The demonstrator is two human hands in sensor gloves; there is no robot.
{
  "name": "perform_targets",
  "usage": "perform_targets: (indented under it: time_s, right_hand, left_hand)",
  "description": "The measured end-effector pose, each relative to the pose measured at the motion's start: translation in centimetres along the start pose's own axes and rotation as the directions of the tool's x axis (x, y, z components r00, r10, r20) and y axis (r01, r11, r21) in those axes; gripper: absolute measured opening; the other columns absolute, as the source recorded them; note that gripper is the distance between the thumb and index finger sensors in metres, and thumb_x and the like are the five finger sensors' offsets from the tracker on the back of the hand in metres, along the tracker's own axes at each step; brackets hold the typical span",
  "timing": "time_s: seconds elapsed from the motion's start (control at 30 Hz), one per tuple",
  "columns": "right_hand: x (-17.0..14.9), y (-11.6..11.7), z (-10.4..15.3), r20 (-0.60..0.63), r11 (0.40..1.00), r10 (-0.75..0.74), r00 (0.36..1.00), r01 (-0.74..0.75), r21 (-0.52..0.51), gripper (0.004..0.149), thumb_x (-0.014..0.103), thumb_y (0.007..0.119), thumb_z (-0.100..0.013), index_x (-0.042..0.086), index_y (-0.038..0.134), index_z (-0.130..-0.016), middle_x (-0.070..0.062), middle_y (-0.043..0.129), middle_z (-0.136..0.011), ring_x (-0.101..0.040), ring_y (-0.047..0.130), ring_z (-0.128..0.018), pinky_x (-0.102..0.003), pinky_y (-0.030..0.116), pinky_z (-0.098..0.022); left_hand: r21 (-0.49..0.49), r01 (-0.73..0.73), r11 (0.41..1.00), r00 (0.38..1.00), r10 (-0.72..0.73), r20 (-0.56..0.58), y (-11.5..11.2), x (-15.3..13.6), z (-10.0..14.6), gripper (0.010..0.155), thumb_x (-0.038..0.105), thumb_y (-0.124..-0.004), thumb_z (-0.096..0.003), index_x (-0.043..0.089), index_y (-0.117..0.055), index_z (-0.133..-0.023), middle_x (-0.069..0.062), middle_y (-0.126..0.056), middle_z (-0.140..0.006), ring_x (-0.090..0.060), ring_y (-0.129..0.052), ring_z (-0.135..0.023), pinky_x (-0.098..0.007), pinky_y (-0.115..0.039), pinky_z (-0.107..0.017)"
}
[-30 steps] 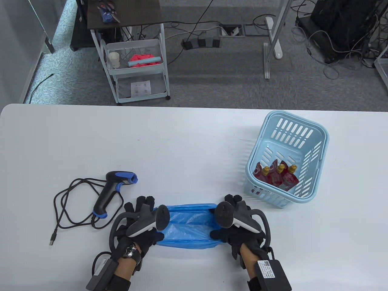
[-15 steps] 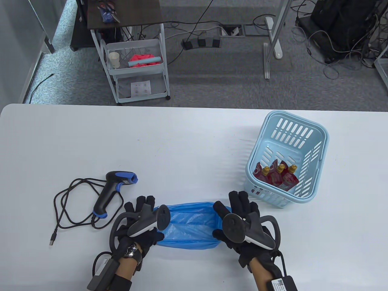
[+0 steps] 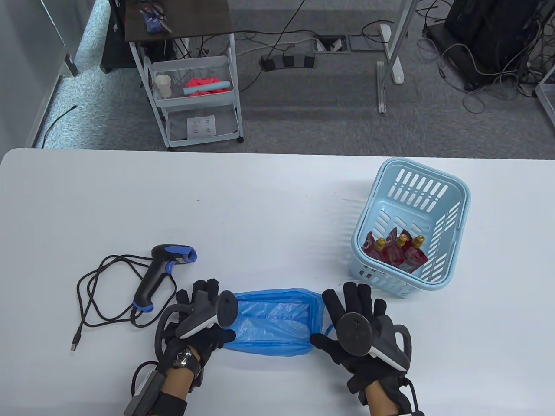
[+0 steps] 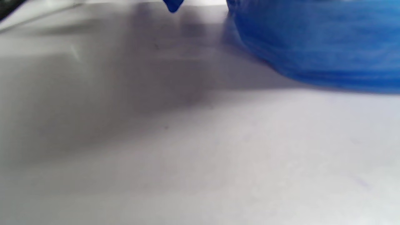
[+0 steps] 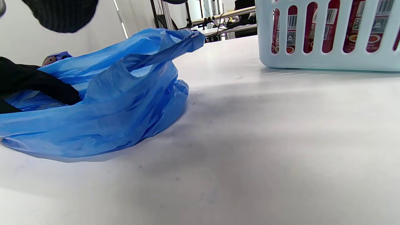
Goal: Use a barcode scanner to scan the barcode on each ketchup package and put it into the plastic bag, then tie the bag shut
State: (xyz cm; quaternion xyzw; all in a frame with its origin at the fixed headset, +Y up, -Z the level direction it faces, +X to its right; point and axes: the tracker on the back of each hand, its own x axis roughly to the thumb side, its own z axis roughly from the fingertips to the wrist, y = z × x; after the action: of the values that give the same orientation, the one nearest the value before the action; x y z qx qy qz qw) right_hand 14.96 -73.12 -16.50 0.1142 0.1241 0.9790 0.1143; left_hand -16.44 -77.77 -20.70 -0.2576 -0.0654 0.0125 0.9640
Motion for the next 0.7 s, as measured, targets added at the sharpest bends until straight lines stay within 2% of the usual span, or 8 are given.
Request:
perform_targets:
  time_s: [0.1,0.23,0.47,0.7]
  right_hand:
    - [-0.2,0.2,-0.2,-0.005,1.0,-0.007,1.0,0.007,0.01,0.09,0.066,0.066,-0.049,0.023,0.025,-0.117,-0.023,0.011,-0.119,-0.049,0.008,-0.107,-0.072,0.015,-0.073]
    - [-0.4,0.2,-0.3,-0.01,1.0,-0.007,1.0,0.007,0.007,0.09,0.066,0.066,-0.05,0.024,0.024,-0.117,-0.024,0.011,-0.119,-0.049,0.008,-0.107,-0.072,0.014,-0.072]
    - [-0.6,0.1,-0.2,-0.016,1.0,-0.015,1.0,0.015,-0.008,0.089,0.066,0.066,-0.05,0.024,0.025,-0.117,-0.024,0.011,-0.119,-0.049,0.008,-0.107,-0.072,0.014,-0.072]
    - [-0.6,0.1,-0.2,-0.015,1.0,-0.015,1.0,0.014,-0.013,0.089,0.065,0.066,-0.05,0.023,0.025,-0.117,-0.024,0.011,-0.119,-0.049,0.008,-0.107,-0.072,0.015,-0.072]
  left_hand:
    - [0.015,-0.143,0.99,0.989,0.143,0.037,0.3,-0.7,0.0,0.076,0.059,-0.079,-0.0405,0.044,-0.051,-0.109,-0.01,-0.017,-0.12,-0.042,-0.021,-0.115,-0.069,-0.026,-0.078]
    - [0.023,-0.266,0.964,0.962,0.264,0.069,1.0,-1.4,0.2,0.072,0.058,-0.079,-0.0407,0.043,-0.058,-0.107,-0.007,-0.021,-0.121,-0.042,-0.025,-0.115,-0.069,-0.026,-0.078]
    - [0.031,-0.405,0.914,0.908,0.398,0.131,2.2,-2.3,0.9,0.064,0.059,-0.076,-0.0427,0.041,-0.068,-0.104,-0.008,-0.024,-0.121,-0.043,-0.027,-0.115,-0.069,-0.028,-0.078]
    - [0.058,-0.479,0.876,0.866,0.461,0.193,3.7,-2.5,2.0,0.063,0.061,-0.074,-0.0433,0.038,-0.072,-0.102,-0.008,-0.028,-0.121,-0.043,-0.029,-0.115,-0.069,-0.03,-0.078]
